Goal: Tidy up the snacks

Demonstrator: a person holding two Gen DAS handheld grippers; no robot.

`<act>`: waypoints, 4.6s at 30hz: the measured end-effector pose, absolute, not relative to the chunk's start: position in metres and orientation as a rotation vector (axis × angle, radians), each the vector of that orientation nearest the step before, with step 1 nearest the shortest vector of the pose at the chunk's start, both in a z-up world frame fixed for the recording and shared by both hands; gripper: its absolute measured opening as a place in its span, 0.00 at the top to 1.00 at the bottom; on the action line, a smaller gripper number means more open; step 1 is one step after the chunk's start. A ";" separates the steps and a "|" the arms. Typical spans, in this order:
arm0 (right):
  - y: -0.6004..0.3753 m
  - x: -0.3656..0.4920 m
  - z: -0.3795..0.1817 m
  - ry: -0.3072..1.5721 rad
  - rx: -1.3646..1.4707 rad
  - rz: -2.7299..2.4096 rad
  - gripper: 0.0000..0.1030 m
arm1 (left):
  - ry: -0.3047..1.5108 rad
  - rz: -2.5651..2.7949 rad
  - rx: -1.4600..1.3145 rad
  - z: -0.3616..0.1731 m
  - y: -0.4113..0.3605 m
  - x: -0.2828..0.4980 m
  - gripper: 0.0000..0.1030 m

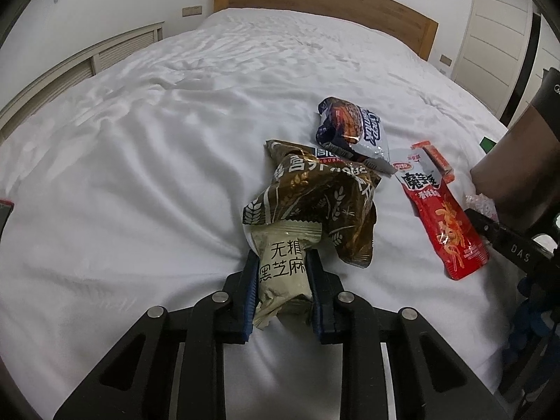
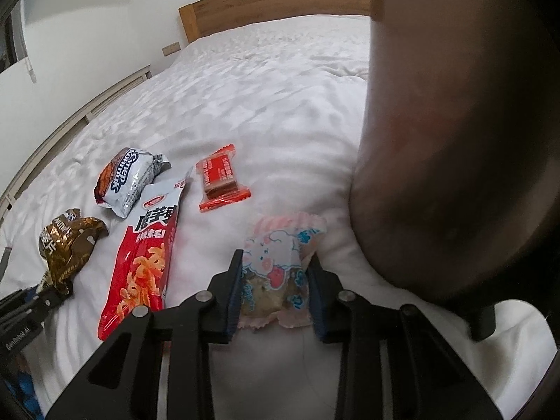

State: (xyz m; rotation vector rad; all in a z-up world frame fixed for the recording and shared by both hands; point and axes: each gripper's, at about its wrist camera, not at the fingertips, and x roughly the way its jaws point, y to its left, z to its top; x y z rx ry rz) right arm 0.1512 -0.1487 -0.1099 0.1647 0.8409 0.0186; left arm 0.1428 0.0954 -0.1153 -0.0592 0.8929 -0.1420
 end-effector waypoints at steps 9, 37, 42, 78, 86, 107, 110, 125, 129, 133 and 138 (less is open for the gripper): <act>-0.147 0.150 -0.109 0.829 0.124 0.026 0.03 | 0.869 -0.129 -0.036 -0.109 0.091 0.136 0.82; -0.146 0.143 -0.102 0.865 0.014 -0.010 0.03 | 0.840 -0.123 -0.032 -0.089 0.077 0.122 0.82; -0.147 0.137 -0.100 0.870 0.004 -0.011 0.03 | 0.825 -0.155 -0.012 -0.084 0.062 0.115 0.82; -0.150 0.097 -0.082 0.895 -0.064 0.042 0.03 | 0.815 -0.240 0.028 -0.063 -0.009 0.083 0.82; -0.159 0.083 -0.079 0.902 -0.063 0.046 0.03 | 0.822 -0.235 0.058 -0.061 -0.029 0.077 0.82; -0.170 0.042 -0.061 0.935 -0.118 0.068 0.03 | 0.857 -0.173 0.165 -0.067 -0.062 0.053 0.82; -0.174 0.038 -0.058 0.923 -0.123 0.061 0.03 | 0.857 -0.170 0.178 -0.065 -0.066 0.052 0.82; -0.220 0.019 -0.050 0.905 -0.105 -0.012 0.03 | 0.857 -0.226 0.241 -0.062 -0.110 0.041 0.82; -0.230 0.017 -0.050 0.903 -0.096 -0.026 0.03 | 0.866 -0.245 0.248 -0.063 -0.120 0.038 0.82; -0.241 0.015 -0.050 0.900 -0.083 -0.040 0.03 | 0.868 -0.296 0.240 -0.061 -0.134 0.029 0.82; -0.267 0.013 -0.050 0.898 -0.054 -0.087 0.03 | 0.840 -0.406 0.273 -0.052 -0.166 0.012 0.82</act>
